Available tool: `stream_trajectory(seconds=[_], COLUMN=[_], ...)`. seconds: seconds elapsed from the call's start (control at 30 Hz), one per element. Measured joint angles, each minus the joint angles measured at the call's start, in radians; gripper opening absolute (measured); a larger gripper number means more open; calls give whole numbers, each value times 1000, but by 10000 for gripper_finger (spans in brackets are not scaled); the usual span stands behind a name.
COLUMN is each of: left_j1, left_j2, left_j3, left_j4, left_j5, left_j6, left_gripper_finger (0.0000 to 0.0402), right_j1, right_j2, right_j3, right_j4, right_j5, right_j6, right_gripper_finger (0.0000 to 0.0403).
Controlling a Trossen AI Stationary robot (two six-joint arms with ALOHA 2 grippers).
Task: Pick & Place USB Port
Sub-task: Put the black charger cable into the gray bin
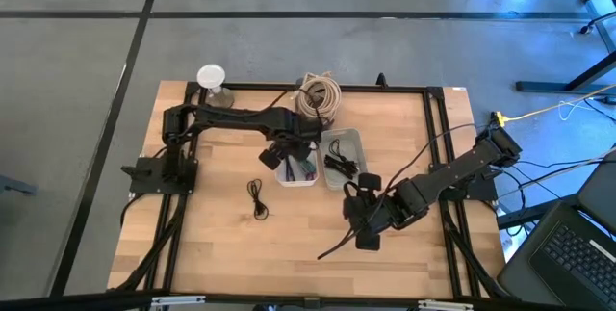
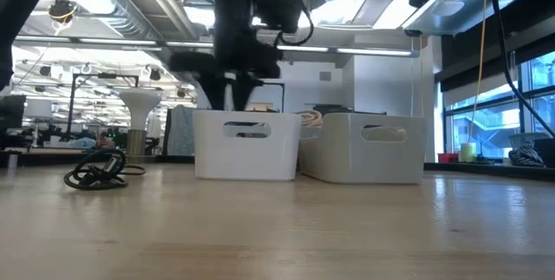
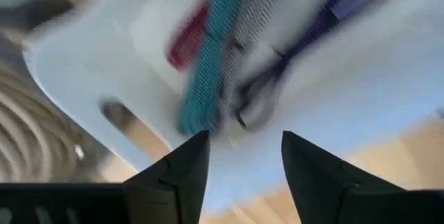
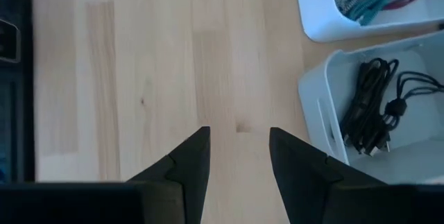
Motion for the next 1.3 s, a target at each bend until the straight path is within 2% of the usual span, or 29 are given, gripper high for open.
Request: stream_trajectory(seconds=[0.13, 0.23, 0.33, 0.47, 0.6, 0.77, 0.93, 1.2, 1.3], left_j1=[-20, -26, -55, -147, -252, -336, -368, -410, -429], left_j2=[-66, -141, -242, -388, -517, -632, -707, -747, -743], left_j3=[0, 0, -26, -211, -463, -712, -840, -915, -917], left_j4=[-114, -161, -119, 76, 242, 296, 307, 561, 601], left_j5=[-24, 43, 108, 113, 79, 1, -1, 41, 89], left_j6=[-172, -362, -513, -589, -698, -907, -1112, -1221, -1041], left_gripper_finger=[173, 165, 153, 141, 139, 138, 140, 140, 137], right_j1=[10, 18, 29, 56, 79, 69, 25, -48, -54], right_j2=[0, 0, 0, 0, 0, 0, 0, 0, 0], right_j3=[0, 0, 0, 0, -1, -1, -1, -1, -1], right_j4=[-36, -64, -83, -86, -82, -70, -39, -25, -26], right_j5=[31, 54, 62, 62, 84, 85, 85, 77, 76], right_j6=[26, 69, 111, 137, 137, 135, 101, 74, 67], right_gripper_finger=[152, 152, 151, 151, 151, 151, 151, 151, 151])
